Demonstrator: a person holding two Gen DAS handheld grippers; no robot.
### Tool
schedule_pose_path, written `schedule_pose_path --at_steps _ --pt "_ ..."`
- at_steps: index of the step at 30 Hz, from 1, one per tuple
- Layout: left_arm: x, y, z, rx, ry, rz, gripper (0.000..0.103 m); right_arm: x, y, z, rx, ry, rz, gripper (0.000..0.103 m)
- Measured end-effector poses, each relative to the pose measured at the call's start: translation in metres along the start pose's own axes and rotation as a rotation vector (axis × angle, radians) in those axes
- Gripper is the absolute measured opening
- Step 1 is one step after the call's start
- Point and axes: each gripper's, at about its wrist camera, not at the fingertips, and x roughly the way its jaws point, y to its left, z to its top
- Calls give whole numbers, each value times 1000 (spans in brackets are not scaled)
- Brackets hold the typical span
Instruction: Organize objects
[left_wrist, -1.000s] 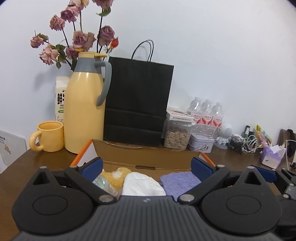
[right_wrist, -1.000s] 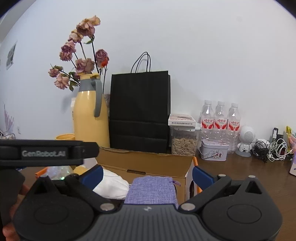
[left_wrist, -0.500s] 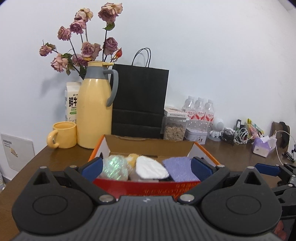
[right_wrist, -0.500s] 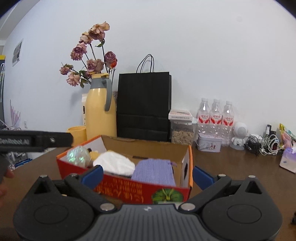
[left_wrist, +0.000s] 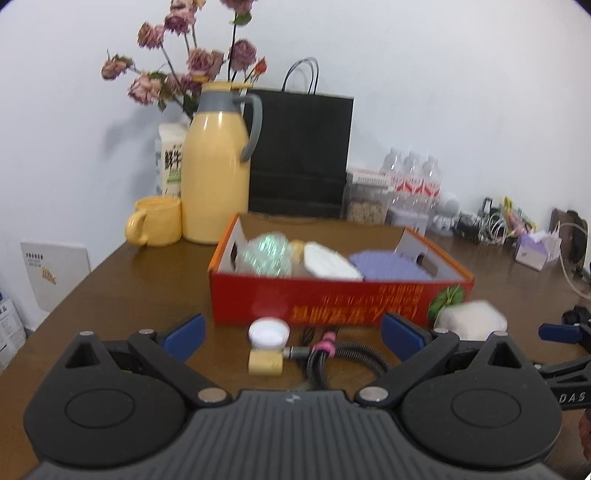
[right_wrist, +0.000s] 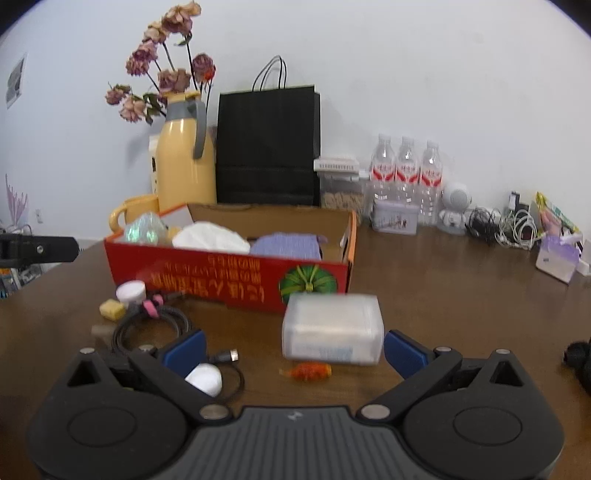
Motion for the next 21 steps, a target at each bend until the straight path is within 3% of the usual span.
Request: schedule_pose_path --at_steps 14,19,21 --pt "-4 26 -25 -34 65 49 103 16 4 -19 -14 89 -11 101" --pt "-3 26 -25 -31 68 45 103 27 -2 -12 -20 92 -32 95" --pt "-3 24 -25 -27 70 41 103 34 -5 -8 -28 103 -38 88"
